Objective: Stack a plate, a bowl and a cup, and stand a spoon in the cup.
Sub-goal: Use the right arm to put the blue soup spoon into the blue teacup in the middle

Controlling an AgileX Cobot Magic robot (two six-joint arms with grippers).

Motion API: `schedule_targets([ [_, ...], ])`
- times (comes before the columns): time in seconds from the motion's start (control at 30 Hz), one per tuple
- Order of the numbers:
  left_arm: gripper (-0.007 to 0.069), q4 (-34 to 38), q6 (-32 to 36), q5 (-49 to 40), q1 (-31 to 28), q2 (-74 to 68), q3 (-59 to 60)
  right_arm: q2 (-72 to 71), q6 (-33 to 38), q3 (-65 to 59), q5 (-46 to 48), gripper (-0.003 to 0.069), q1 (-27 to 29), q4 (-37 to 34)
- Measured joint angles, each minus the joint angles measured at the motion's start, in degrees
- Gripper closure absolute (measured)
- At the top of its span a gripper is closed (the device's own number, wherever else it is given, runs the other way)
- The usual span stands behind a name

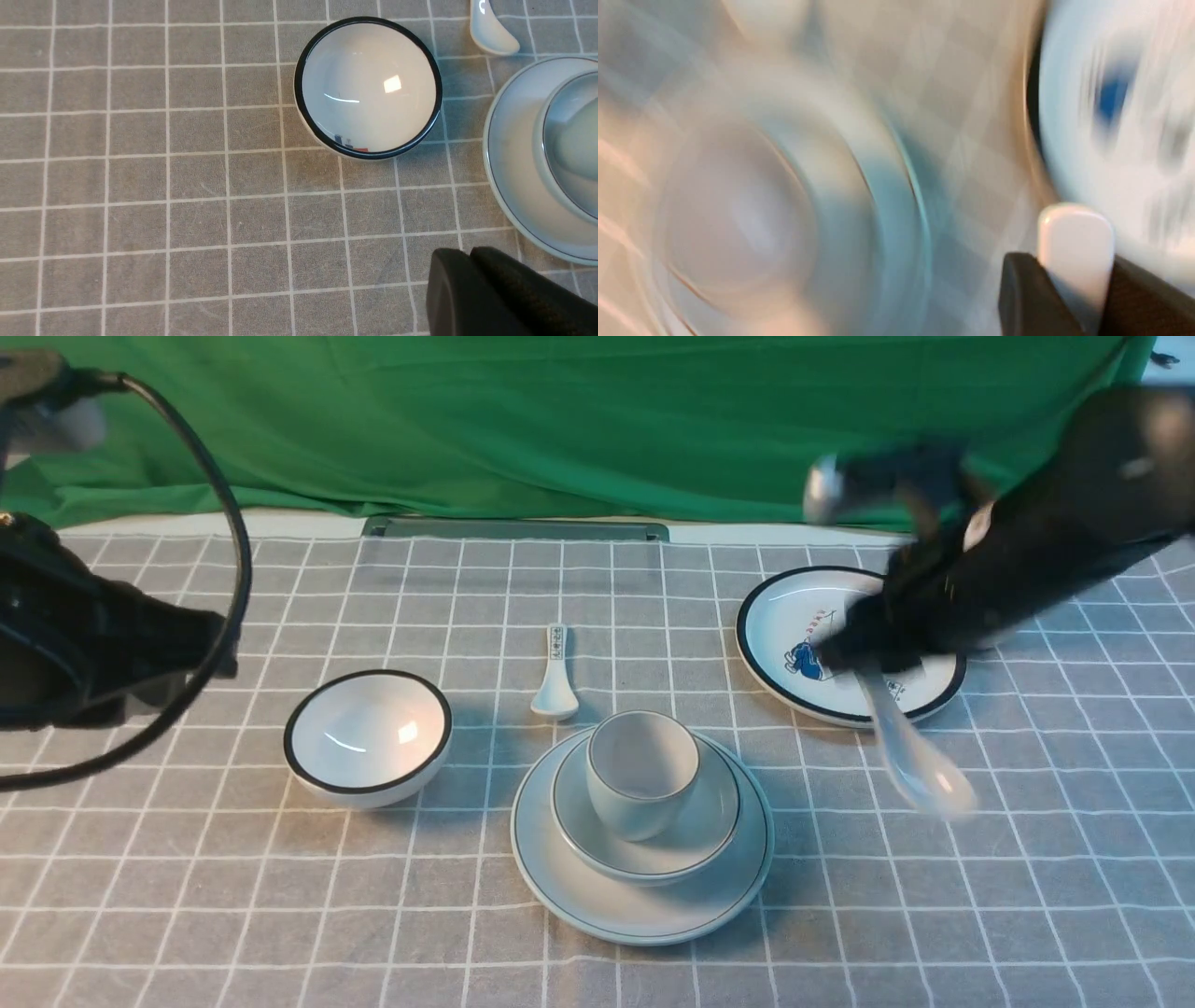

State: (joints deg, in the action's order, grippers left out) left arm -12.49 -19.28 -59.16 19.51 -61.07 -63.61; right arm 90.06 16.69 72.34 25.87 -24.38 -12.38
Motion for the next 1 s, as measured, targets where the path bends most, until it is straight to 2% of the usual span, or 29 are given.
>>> schedule_targets([
  [0.13, 0.0615, 0.0, -0.1, 1.38, -0.11, 0.0, 0.0, -8.26, -2.3, -10.39, -25.87, 0.0472, -7.37, -2.89],
  [0.27, 0.0615, -0.17, 0.0, 2.84, -0.11, 0.0, 0.0, -7.69, -5.36, -21.38, -51.05, 0.0472, -14.91, -2.83],
  [0.4, 0.0615, -0.46, 0.01, 4.58, -0.11, -0.05, 0.0, -3.84, -5.56, -24.18, -64.11, 0.0472, -19.22, -2.07],
  [0.63, 0.0615, -0.63, 0.71, 5.36, -0.11, -0.05, 0.0, 2.82, -5.6, -24.54, -73.13, 0.0472, -20.48, -2.01],
  [1.0, 0.0615, -0.88, 1.52, 5.36, -0.11, -0.05, 0.0, 9.72, -5.6, -24.58, -74.79, 0.0459, -20.52, -2.01],
])
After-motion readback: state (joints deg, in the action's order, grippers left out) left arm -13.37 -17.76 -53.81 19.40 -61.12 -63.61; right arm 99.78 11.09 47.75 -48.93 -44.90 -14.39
